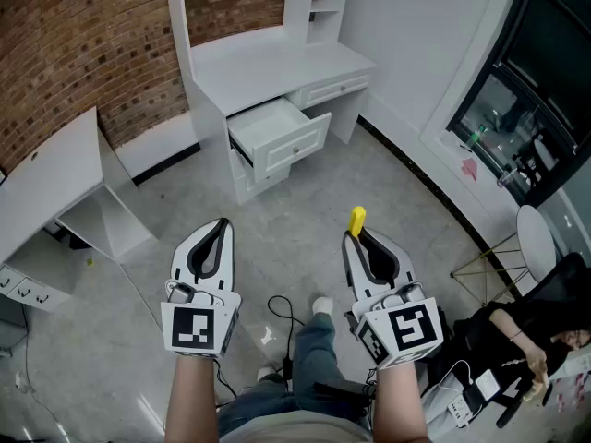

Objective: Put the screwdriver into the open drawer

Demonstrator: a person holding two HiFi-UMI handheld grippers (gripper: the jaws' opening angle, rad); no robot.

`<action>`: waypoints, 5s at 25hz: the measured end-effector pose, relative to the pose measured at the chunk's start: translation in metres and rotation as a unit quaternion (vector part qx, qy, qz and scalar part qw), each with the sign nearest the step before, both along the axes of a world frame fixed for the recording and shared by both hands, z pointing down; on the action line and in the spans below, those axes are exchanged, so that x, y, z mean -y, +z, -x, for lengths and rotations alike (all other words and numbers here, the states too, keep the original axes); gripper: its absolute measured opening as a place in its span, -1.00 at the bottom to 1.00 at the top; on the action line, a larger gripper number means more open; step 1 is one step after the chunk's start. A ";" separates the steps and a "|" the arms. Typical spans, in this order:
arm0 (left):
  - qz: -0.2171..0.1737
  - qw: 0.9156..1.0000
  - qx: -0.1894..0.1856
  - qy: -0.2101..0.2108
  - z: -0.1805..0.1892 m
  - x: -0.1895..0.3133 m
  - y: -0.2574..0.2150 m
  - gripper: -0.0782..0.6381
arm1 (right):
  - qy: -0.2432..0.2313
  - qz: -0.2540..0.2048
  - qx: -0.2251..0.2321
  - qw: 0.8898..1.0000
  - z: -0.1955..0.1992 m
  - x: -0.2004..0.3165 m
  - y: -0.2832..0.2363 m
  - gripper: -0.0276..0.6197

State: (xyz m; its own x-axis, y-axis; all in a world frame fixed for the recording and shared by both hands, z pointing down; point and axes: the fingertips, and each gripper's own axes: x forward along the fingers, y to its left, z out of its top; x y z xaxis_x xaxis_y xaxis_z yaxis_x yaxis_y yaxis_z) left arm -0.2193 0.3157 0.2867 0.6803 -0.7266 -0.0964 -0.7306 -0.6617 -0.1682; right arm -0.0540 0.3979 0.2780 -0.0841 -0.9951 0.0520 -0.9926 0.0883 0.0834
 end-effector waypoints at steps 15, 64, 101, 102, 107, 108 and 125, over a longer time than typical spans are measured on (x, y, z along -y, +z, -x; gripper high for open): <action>-0.030 0.999 -0.005 -0.018 -0.032 0.021 -0.033 -0.75 | 0.002 -0.017 -0.026 1.000 -0.037 0.022 -0.013 -0.70; 0.037 0.990 -0.036 -0.129 -0.168 0.446 -0.001 -0.75 | -0.115 0.057 -0.014 0.992 -0.195 0.493 0.022 -0.69; 0.247 0.955 -0.003 -0.163 -0.140 0.642 0.188 -0.75 | -0.152 0.479 0.021 0.864 -0.168 0.709 0.342 -0.69; 0.248 0.955 -0.001 -0.164 -0.141 0.643 0.189 -0.75 | -0.154 0.491 0.016 0.857 -0.168 0.711 0.351 -0.69; 0.242 0.955 0.026 -0.167 -0.146 0.644 0.190 -0.75 | -0.154 0.550 0.006 0.821 -0.172 0.723 0.391 -0.69; 0.240 0.956 0.030 -0.168 -0.146 0.644 0.190 -0.75 | -0.154 0.559 0.007 0.814 -0.172 0.725 0.399 -0.69; 0.252 0.942 0.049 -0.216 -0.126 0.641 0.210 -0.75 | -0.134 0.641 -0.033 0.755 -0.174 0.738 0.518 -0.69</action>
State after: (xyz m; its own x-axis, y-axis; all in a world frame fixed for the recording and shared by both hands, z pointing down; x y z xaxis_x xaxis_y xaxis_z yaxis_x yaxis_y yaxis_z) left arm -0.0936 -0.3252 0.4965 0.2991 -0.8744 0.3821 -0.9470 -0.3211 0.0064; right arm 0.1205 -0.3405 0.7958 -0.2297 -0.0706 0.9707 -0.9219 0.3356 -0.1937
